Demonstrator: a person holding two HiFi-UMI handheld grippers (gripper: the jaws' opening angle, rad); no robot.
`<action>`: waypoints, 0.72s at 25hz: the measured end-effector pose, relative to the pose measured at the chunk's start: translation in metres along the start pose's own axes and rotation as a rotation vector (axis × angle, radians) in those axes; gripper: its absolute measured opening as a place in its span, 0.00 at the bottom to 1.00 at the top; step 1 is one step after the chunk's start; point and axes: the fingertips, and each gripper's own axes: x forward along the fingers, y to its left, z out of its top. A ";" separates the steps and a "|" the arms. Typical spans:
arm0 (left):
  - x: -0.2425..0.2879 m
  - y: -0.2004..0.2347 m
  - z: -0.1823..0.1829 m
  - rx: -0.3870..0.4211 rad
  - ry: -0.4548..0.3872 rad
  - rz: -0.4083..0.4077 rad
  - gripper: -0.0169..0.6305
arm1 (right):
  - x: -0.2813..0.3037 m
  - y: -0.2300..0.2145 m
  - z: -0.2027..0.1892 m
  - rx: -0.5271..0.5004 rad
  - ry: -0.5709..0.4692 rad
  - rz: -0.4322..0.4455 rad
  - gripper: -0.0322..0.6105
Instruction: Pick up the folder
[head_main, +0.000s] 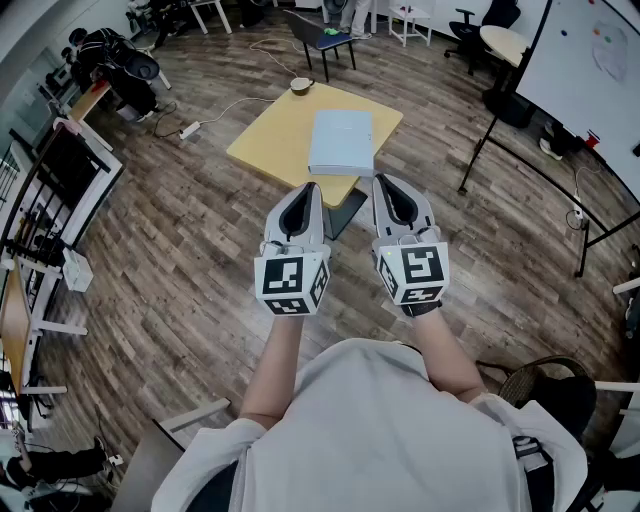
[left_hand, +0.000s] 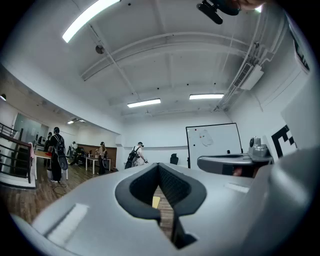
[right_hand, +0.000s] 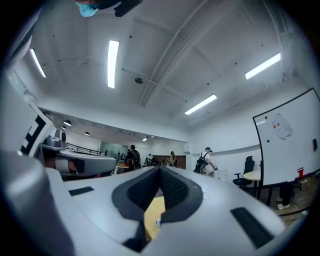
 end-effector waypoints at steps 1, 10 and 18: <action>-0.003 0.004 -0.001 -0.005 -0.001 0.000 0.04 | 0.001 0.005 -0.002 0.001 0.004 -0.003 0.06; -0.025 0.047 -0.024 -0.027 0.034 0.023 0.04 | 0.005 0.042 -0.022 0.053 0.038 -0.052 0.06; -0.013 0.081 -0.051 -0.027 0.076 0.078 0.04 | 0.027 0.038 -0.055 0.050 0.107 -0.082 0.06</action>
